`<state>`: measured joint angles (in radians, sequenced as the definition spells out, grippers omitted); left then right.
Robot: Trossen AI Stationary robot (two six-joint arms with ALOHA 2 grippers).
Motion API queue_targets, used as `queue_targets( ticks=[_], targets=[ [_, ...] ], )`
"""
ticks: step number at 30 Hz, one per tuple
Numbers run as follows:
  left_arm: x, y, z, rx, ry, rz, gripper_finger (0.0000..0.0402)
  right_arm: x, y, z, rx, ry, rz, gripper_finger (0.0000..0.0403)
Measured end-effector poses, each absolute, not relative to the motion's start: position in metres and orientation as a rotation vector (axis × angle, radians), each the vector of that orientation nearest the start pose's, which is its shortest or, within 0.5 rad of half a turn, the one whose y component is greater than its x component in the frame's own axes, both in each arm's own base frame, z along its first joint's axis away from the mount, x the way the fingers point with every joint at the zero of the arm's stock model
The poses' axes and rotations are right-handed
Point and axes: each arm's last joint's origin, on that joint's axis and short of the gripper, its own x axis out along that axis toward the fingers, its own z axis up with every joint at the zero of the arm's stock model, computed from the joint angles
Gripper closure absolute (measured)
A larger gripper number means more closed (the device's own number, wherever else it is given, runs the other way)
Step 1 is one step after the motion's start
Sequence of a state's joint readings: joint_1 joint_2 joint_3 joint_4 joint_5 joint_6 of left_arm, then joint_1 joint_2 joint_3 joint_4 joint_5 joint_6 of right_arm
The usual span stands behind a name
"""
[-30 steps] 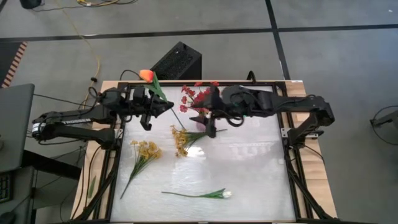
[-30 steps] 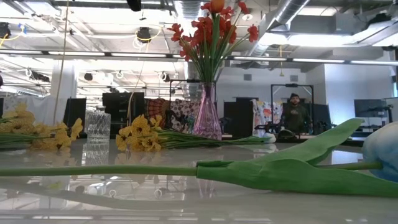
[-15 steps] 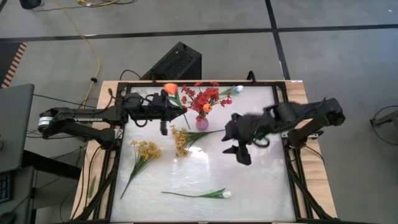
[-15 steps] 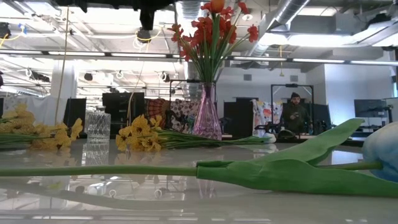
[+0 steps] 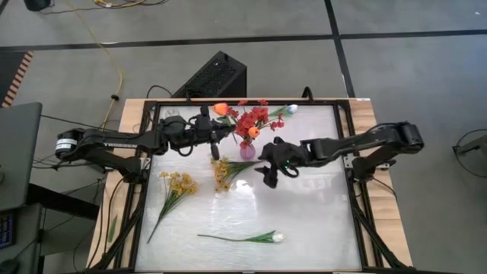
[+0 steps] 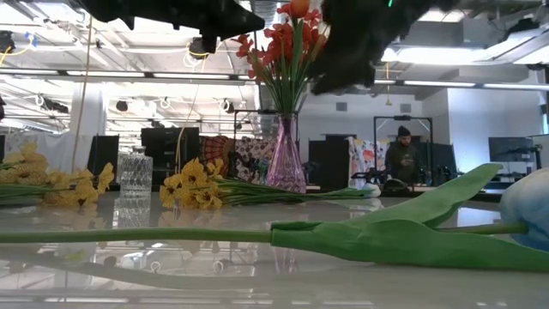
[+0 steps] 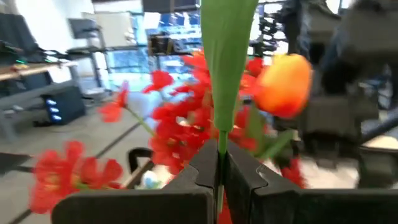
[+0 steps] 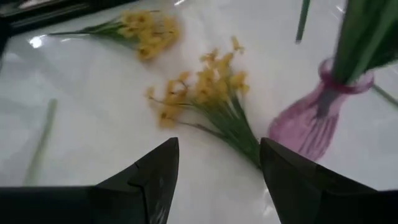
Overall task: Sort flowers into vase by color
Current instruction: Put the orange tulip into the violet vase
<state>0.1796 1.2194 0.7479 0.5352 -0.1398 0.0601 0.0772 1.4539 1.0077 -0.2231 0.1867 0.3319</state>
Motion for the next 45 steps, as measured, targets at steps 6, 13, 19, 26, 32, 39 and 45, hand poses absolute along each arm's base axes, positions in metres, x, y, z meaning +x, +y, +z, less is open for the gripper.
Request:
queue_targets(
  ticks=[6, 13, 19, 26, 32, 39, 45],
  targets=[
    [0.267, 0.055, 0.300, 0.076, -0.073, 0.385, 0.0401, 0.319, -0.001, 0.232, 0.186, 0.692, -0.261, 0.0154],
    [0.270, 0.057, 0.300, 0.064, -0.106, 0.412, 0.0401, 0.330, -0.022, 0.220, 0.099, 0.662, -0.420, 0.0154],
    [0.281, 0.059, 0.292, 0.040, -0.134, 0.380, 0.0401, 0.334, -0.033, 0.225, 0.074, 0.586, -0.451, 0.0154],
    [0.280, 0.059, 0.294, 0.049, -0.157, 0.407, 0.0401, 0.335, -0.040, 0.227, 0.069, 0.566, -0.464, 0.0154],
    [0.279, 0.058, 0.298, 0.037, -0.197, 0.396, 0.0401, 0.336, -0.041, 0.229, 0.070, 0.549, -0.465, 0.0154],
    [0.279, 0.059, 0.297, -0.012, -0.192, 0.390, 0.0401, 0.338, -0.042, 0.232, 0.077, 0.505, -0.466, 0.0154],
    [0.279, 0.059, 0.296, -0.014, -0.183, 0.392, 0.0401, 0.341, -0.044, 0.229, 0.091, 0.497, -0.475, 0.0154]
  ],
)
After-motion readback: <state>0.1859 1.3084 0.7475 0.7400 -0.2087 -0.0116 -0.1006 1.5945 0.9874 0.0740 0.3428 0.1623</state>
